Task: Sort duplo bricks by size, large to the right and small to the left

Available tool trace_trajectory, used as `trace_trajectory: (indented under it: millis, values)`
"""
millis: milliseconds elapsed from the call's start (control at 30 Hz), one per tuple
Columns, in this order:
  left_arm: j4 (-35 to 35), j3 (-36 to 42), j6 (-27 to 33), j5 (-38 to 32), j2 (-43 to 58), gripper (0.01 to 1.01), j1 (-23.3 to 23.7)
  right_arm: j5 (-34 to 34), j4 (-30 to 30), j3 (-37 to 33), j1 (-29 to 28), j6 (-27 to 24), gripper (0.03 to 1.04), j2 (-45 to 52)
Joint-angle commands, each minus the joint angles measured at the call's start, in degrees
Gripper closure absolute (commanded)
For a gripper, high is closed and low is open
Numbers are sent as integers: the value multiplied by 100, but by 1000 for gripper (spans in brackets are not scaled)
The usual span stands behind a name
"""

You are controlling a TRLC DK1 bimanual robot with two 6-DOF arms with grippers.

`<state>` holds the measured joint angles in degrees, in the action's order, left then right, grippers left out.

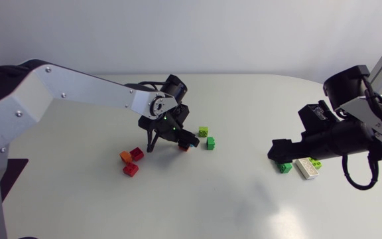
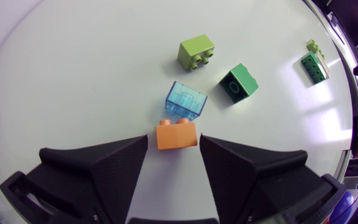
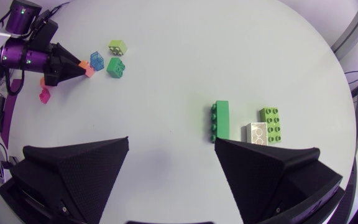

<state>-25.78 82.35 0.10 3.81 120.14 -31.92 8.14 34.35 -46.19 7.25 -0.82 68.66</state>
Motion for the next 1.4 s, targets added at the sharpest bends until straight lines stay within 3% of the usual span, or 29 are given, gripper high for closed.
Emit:
trace_trajectory:
  millis: [0, 367, 533, 733, 933, 1000, 1100, 1133, 1367]
  values:
    - [-85, 150, -159, -47, 168, 670, 46, -32, 19, 172, -4, 117, 67, -81]
    - [-103, -245, 245, -56, -263, 731, 318, -23, 28, 199, -13, 108, 67, -134]
    - [-94, -887, 579, -47, -869, 730, 828, -14, -7, 225, 40, 135, 67, -134]
    - [91, -1731, 887, -30, -1414, 726, 1540, -23, -113, 128, 523, 425, 67, 103]
    - [407, -2267, 904, -30, -1432, 687, 1812, -23, -271, -390, 857, 618, 67, 903]
    - [425, -2337, 922, -30, -1388, 595, 1812, -23, -306, -584, 954, 662, 67, 1140]
    - [416, -2346, 1001, -39, -1361, 152, 1821, -32, -394, -865, 1051, 688, 67, 1501]
    - [416, -2320, 1036, -39, -1396, 54, 1804, -41, -420, -979, 1068, 688, 67, 1650]
    - [187, -1854, 1010, -47, -1889, 51, 1443, -50, -464, -1946, 1112, 627, 67, 3004]
